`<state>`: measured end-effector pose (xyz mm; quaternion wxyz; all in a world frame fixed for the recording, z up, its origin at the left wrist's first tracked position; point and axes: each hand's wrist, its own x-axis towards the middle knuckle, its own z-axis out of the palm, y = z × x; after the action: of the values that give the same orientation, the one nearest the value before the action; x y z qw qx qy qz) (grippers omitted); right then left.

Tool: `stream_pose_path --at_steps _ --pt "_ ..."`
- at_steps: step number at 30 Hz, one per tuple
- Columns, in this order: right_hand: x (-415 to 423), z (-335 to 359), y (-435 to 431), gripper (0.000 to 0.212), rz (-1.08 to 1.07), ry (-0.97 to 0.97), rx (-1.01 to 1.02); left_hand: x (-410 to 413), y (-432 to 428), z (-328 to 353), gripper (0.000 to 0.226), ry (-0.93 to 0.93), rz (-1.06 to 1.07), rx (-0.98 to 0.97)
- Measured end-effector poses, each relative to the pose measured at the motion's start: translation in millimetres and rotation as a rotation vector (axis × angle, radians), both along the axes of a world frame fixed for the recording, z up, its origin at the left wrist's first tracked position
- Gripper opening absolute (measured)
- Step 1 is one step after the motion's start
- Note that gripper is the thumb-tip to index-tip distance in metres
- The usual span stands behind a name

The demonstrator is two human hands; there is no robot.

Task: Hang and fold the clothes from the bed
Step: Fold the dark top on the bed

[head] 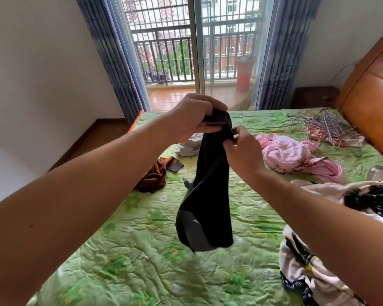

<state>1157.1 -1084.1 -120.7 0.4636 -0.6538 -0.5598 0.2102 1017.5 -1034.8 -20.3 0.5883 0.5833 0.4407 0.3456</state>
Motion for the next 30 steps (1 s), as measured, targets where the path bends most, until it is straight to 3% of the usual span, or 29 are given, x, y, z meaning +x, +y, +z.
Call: stream_pose_path --at_steps 5,11,18,22,24,26,28,30 --pt "13 -3 13 0.015 -0.014 -0.158 -0.057 -17 1 -1 0.050 0.175 -0.002 0.135" --pt "12 -35 29 0.007 0.052 -0.292 -0.181 -34 12 10 0.056 0.194 -0.071 0.364" --pt "24 -38 43 0.016 -0.027 -0.170 -0.019 -68 28 17 0.041 0.747 0.124 0.894" --pt "49 -18 49 0.032 0.071 -0.483 0.118 -95 45 -3 0.035 0.954 0.207 1.019" --pt "61 -14 48 0.049 0.154 -0.770 0.127 -105 50 -9 0.025 0.977 0.273 1.048" --pt "72 -18 44 0.060 0.261 -0.931 0.073 -110 51 -13 0.018 0.943 0.336 1.050" --pt "81 -30 41 0.053 0.298 -0.950 -0.021 -110 49 -14 0.016 0.903 0.359 1.049" --pt "89 -49 41 0.031 0.239 -0.893 -0.134 -109 45 -13 0.016 0.868 0.382 1.040"
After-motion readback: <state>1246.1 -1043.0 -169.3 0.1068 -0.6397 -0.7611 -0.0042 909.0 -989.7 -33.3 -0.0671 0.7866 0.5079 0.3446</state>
